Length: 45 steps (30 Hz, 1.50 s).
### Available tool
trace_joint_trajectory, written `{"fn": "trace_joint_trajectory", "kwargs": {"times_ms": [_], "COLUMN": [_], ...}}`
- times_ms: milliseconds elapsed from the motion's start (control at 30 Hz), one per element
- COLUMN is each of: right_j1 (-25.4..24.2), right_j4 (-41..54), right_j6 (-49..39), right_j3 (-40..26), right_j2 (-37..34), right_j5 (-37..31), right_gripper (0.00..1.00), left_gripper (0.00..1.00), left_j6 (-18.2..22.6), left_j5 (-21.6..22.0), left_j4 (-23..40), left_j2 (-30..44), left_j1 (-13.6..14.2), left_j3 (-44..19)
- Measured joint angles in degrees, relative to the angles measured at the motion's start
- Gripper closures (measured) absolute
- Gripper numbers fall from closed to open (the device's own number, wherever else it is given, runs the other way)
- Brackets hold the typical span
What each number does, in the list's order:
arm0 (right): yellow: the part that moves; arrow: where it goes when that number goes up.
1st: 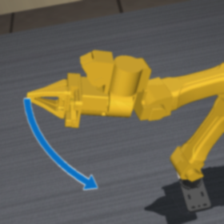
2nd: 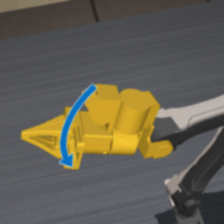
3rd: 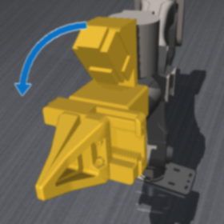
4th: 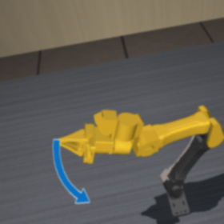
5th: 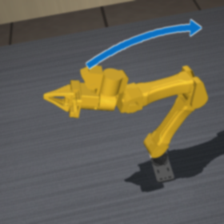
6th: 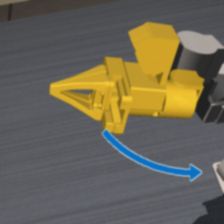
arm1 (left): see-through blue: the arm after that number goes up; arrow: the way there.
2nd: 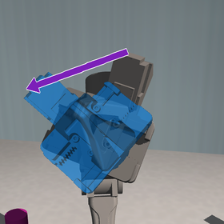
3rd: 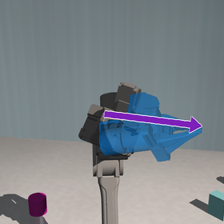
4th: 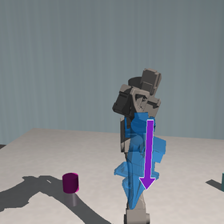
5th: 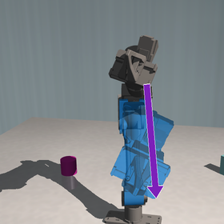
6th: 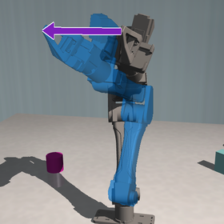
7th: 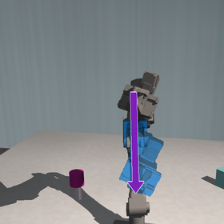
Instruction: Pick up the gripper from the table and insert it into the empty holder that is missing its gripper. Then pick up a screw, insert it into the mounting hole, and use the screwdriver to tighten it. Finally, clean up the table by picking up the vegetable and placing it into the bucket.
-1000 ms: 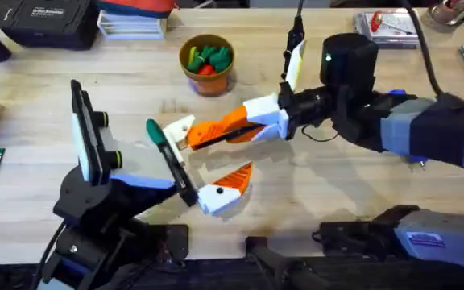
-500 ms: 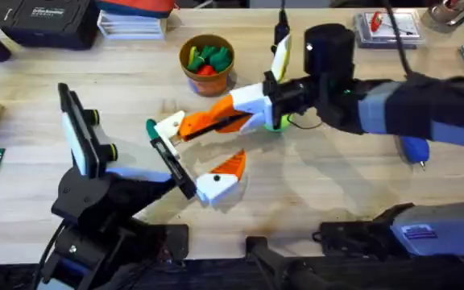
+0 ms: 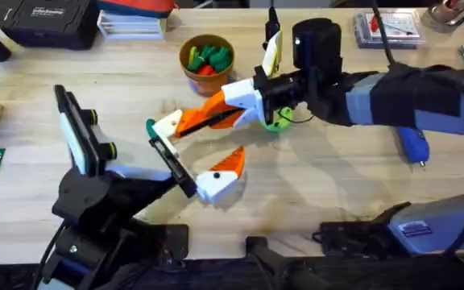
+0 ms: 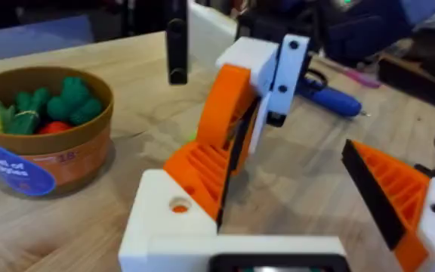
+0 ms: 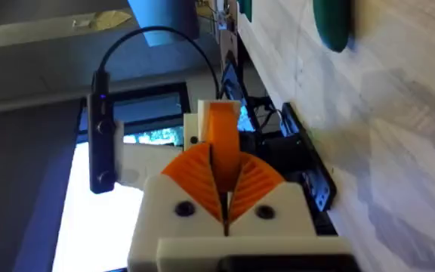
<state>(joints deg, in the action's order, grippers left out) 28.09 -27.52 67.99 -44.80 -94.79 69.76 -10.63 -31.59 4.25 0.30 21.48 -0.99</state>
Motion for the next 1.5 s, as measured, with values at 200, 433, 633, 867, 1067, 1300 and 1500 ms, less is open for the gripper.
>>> {"fn": "trace_joint_trajectory", "kwargs": {"times_ms": [200,433,633,867,1067,1300,1500], "right_j1": [-1.5,-0.3,3.9,5.5,5.9,7.4,7.3], "right_j4": [0.5,0.3,-0.7,-0.9,-0.6,-0.1,0.7], "right_j6": [0.2,0.2,1.3,2.3,1.3,-0.7,-1.0], "right_j3": [0.0,0.0,-0.3,-0.7,-0.8,-0.8,-0.8], "right_j2": [-0.5,-0.6,-0.5,-0.3,-0.3,-0.3,-0.3], "right_j5": [1.0,0.4,-6.2,-10.9,-11.1,-10.8,-10.2], "right_gripper": [0.995,0.995,0.995,0.995,0.887,0.713,0.51], "left_gripper": [0.015,0.015,0.015,0.015,0.015,0.014,0.014], "left_j6": [0.0,-0.1,-1.5,-2.5,-2.6,-1.6,-0.4], "left_j5": [-3.8,-4.5,-2.7,0.0,0.4,-2.1,-2.4], "left_j4": [0.0,0.1,0.3,0.3,0.3,0.2,0.1], "left_j2": [0.0,0.0,0.0,0.1,0.1,0.1,0.0], "left_j1": [0.2,0.2,-0.3,-0.6,-0.6,-0.2,-0.2], "left_j3": [0.0,0.0,0.0,0.0,0.0,0.0,0.0]}}
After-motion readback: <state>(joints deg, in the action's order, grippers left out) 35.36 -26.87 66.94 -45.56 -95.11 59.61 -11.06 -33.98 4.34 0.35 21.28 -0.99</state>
